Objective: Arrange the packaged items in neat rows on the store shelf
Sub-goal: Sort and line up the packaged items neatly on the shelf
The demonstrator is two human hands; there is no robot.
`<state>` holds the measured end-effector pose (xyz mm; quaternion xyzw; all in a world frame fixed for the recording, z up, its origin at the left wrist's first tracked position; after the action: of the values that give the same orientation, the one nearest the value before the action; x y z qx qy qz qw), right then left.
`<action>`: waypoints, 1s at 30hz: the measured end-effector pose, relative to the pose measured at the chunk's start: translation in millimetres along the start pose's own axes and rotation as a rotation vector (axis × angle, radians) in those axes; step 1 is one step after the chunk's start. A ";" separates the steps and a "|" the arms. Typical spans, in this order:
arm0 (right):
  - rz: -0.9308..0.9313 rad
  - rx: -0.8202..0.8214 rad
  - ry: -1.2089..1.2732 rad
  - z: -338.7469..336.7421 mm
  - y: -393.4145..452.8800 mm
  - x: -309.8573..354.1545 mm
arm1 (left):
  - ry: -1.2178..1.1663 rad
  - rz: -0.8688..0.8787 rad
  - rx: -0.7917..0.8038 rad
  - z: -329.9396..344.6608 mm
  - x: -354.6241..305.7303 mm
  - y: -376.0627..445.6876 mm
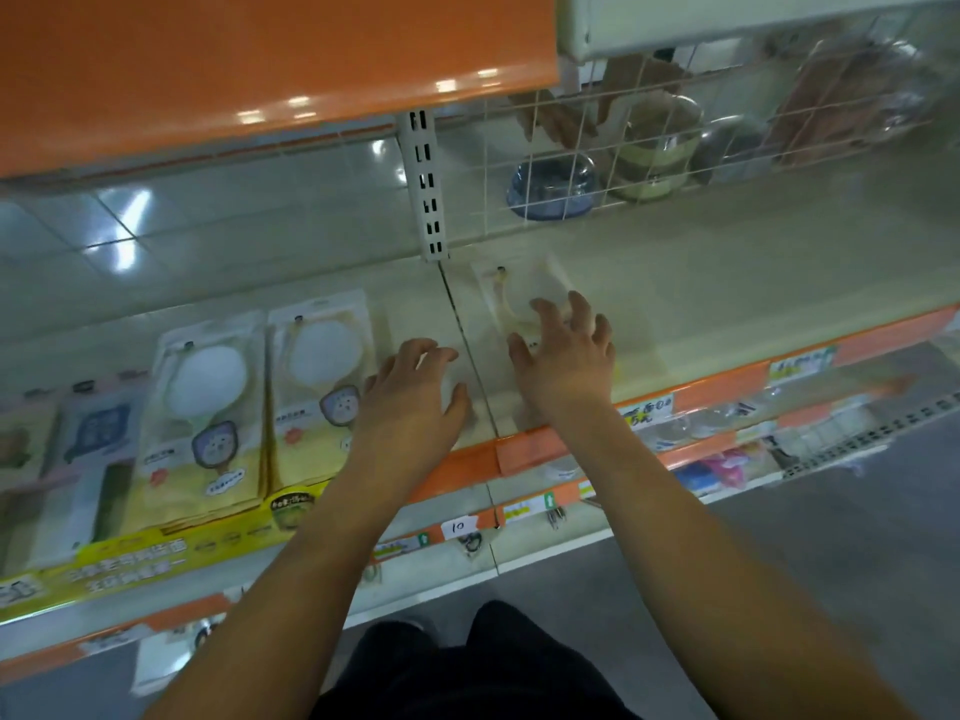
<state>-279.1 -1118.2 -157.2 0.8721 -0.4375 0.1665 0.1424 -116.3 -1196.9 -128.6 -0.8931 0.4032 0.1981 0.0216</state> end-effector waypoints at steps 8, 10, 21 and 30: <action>0.045 0.132 -0.079 0.0 6.7 -2.4 | -0.046 -0.010 0.015 -0.6 -8.7 12.8; 0.032 0.151 -0.092 -0.1 9.0 -1.6 | -0.053 -0.005 0.026 -0.9 -9.1 14.9; 0.002 0.231 -0.183 -11.7 29.4 8.3 | -0.063 -0.025 -0.007 -2.3 -8.3 25.1; -0.017 0.243 -0.139 -9.7 28.6 13.0 | -0.059 -0.057 -0.021 -2.7 -10.7 22.1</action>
<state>-296.6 -1140.2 -140.1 0.8961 -0.4154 0.1562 0.0067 -137.8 -1204.8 -119.4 -0.8982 0.3747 0.2279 0.0300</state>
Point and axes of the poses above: each hand's wrist, its own y-axis towards the middle knuckle, its own z-axis out of the palm, x = y × z, the point moved 2 cm from there along y, towards the middle knuckle, and after that the axes turned 3 degrees about -x, right-handed, at the moved point
